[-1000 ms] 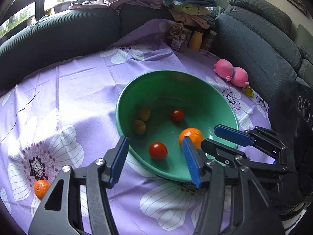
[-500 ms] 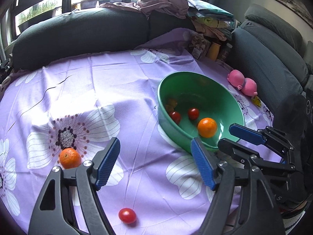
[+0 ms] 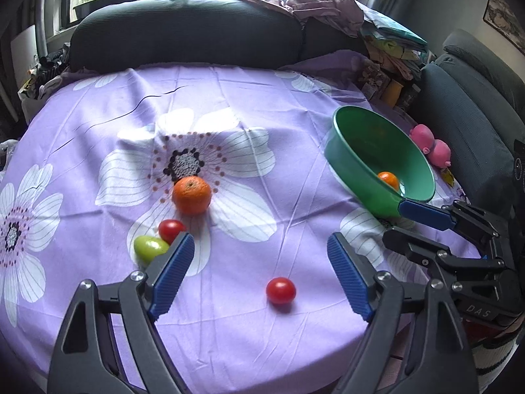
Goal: Organize fruits
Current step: 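Move the left gripper to the green fruit while the right gripper approaches a tomato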
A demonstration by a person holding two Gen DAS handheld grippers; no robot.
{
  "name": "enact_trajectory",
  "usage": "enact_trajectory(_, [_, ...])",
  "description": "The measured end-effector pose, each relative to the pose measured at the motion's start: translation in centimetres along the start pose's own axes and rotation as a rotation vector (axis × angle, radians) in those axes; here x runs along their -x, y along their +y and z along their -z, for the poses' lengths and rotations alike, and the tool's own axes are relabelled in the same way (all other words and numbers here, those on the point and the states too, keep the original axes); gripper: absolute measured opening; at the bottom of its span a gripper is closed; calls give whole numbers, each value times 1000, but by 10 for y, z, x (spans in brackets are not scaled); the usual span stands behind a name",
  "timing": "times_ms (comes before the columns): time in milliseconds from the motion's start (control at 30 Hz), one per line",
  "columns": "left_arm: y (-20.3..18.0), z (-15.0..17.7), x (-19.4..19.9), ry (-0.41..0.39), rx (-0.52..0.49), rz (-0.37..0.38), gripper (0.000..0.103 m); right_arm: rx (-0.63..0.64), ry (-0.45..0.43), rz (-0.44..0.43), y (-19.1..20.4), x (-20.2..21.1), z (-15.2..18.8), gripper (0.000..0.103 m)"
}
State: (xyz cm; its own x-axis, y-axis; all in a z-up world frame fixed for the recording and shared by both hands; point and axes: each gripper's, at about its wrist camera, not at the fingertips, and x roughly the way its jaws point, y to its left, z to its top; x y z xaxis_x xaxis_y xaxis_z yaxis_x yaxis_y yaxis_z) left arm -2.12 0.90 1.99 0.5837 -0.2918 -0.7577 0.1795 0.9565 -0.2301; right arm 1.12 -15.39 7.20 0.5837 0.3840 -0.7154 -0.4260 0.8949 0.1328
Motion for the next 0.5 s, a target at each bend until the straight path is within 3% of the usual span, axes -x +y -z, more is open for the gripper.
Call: enact_trajectory(500, [61,42,11,8,111,-12,82,67,153,-117,38,-39,18,44])
